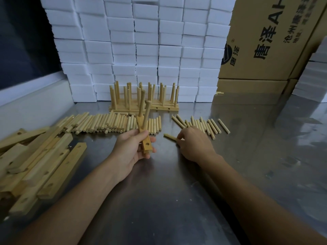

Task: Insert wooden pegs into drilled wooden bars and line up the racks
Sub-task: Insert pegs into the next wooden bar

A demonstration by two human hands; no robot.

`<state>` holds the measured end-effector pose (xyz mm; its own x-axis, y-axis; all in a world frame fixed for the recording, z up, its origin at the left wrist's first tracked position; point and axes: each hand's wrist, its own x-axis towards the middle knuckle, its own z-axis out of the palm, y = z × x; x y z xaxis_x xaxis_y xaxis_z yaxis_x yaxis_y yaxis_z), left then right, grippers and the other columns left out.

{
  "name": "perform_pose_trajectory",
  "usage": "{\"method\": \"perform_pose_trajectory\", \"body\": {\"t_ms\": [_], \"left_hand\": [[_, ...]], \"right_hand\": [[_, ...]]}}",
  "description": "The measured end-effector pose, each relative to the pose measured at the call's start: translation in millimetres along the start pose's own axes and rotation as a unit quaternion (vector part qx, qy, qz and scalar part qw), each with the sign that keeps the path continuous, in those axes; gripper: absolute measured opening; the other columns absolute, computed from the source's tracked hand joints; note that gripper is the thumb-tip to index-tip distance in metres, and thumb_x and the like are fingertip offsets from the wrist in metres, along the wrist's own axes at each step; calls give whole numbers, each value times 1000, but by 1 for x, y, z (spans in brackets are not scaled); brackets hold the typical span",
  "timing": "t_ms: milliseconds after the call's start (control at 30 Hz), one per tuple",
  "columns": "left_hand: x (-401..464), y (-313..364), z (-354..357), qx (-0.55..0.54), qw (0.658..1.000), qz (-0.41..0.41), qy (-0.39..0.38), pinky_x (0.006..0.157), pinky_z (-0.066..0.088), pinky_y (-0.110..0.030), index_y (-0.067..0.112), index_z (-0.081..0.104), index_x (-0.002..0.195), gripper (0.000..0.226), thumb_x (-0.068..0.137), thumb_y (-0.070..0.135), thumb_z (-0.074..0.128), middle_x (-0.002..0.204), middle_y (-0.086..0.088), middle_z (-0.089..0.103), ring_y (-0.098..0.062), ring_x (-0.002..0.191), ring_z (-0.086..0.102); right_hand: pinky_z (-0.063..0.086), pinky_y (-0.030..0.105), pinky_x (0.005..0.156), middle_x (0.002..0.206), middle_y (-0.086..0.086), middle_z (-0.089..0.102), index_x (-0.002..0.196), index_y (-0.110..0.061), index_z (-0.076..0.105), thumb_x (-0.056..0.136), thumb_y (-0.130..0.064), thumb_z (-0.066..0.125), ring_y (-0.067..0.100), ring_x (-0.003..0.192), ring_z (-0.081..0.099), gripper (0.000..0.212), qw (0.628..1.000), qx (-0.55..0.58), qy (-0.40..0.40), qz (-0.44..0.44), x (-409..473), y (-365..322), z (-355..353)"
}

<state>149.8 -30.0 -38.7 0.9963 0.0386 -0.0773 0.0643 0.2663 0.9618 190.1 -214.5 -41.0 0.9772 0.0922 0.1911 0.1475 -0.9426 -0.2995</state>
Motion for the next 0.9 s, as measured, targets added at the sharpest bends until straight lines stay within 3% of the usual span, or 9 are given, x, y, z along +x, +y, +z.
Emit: {"method": "perform_pose_trajectory", "body": {"t_ms": [100,200,267,367,467,533,600,733,900], "left_hand": [[0,0,1,2,1000,-3,-1,43,46,-26,5,64,107,14,99,12,55,81,-12,72,-21,59,66],[-1,0,1,2,1000,1,2,42,46,-25,4,64,104,12,99,11,55,77,-10,71,-20,57,65],[-1,0,2,1,1000,2,3,42,46,-25,4,64,104,13,99,11,55,76,-10,71,-20,56,65],[-1,0,2,0,1000,2,4,42,46,-25,3,63,105,13,99,11,56,75,-10,71,-20,56,65],[0,0,2,-2,1000,2,4,41,46,-24,3,63,104,12,99,12,55,74,-9,71,-20,56,65],[1,0,1,-2,1000,2,4,42,46,-24,5,64,104,12,99,12,56,74,-9,72,-20,56,66],[2,-1,0,-2,1000,3,3,42,46,-25,6,64,105,12,99,13,55,75,-9,73,-20,57,66],[3,-2,-1,-6,1000,5,0,42,47,-25,6,65,105,13,99,12,55,75,-10,72,-21,58,66],[3,-2,-2,-12,1000,4,-1,43,48,-26,6,65,106,13,98,12,56,76,-10,73,-21,58,67]], "right_hand": [[54,36,88,108,5,64,111,-12,65,94,-16,64,19,95,59,17,1000,-7,-17,-1,1,-2,0],[48,37,98,128,7,56,142,-17,44,89,-7,65,22,113,53,57,997,51,-33,-38,0,-3,4],[46,38,97,132,7,50,150,-25,31,87,-3,65,22,115,50,75,992,92,-40,-71,-1,-4,7],[38,31,84,118,1,49,143,-29,36,94,-4,53,17,104,47,57,979,179,10,-96,-3,-7,9],[38,31,74,101,-7,55,120,-26,50,106,-33,38,10,87,49,19,968,200,71,-135,-6,-10,11],[37,28,65,83,-13,52,102,-25,54,105,-40,41,5,73,48,20,963,203,102,-143,-7,-11,13],[39,27,64,79,-13,54,95,-23,61,103,-39,48,4,71,51,22,958,202,135,-152,-7,-12,13],[48,27,69,85,-9,65,99,-16,71,100,-31,56,5,73,56,21,948,202,165,-185,-10,-16,14],[48,22,64,79,-8,58,111,-11,65,102,-13,51,7,72,54,17,942,269,137,-150,-13,-18,12]]}}
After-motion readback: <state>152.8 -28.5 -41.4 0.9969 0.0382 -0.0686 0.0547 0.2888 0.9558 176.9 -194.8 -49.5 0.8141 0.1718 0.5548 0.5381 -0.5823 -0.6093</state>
